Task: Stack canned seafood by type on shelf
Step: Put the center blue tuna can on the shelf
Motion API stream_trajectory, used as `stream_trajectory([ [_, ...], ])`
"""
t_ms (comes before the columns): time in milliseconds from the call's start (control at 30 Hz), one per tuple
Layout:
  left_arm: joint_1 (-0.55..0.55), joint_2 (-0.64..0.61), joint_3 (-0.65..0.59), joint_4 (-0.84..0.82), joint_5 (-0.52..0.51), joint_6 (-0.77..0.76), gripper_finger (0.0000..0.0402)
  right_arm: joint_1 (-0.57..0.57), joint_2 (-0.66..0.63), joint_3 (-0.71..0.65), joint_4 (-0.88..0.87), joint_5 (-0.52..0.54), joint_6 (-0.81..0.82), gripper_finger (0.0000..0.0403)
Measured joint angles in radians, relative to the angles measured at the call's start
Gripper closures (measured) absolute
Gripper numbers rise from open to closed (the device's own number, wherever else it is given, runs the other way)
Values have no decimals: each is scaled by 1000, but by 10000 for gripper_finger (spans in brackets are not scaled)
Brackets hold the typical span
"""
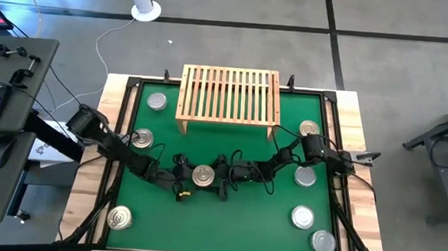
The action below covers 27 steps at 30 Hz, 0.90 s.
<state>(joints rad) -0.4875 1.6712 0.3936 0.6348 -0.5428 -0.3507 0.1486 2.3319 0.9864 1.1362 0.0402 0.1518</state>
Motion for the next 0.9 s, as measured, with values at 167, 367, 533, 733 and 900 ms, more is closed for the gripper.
stream_trajectory([
  [167, -19, -97, -1, -181, -9, -55, 38, 10, -4, -29, 3, 80, 14, 28],
  [367, -38, -174, -4, -309, -50, -116, 38, 50, -61, -64, -93, 176, 7, 29],
  [533, -77, -234, -5, -394, -147, -169, 38, 107, -198, -80, -315, 233, -14, 29],
  [733, -140, -319, -6, -453, -234, -213, 37, 176, -366, -78, -425, 241, -85, 29],
  [900, -189, -386, -7, -521, -305, -264, 37, 174, -511, -65, -457, 241, -174, 29],
])
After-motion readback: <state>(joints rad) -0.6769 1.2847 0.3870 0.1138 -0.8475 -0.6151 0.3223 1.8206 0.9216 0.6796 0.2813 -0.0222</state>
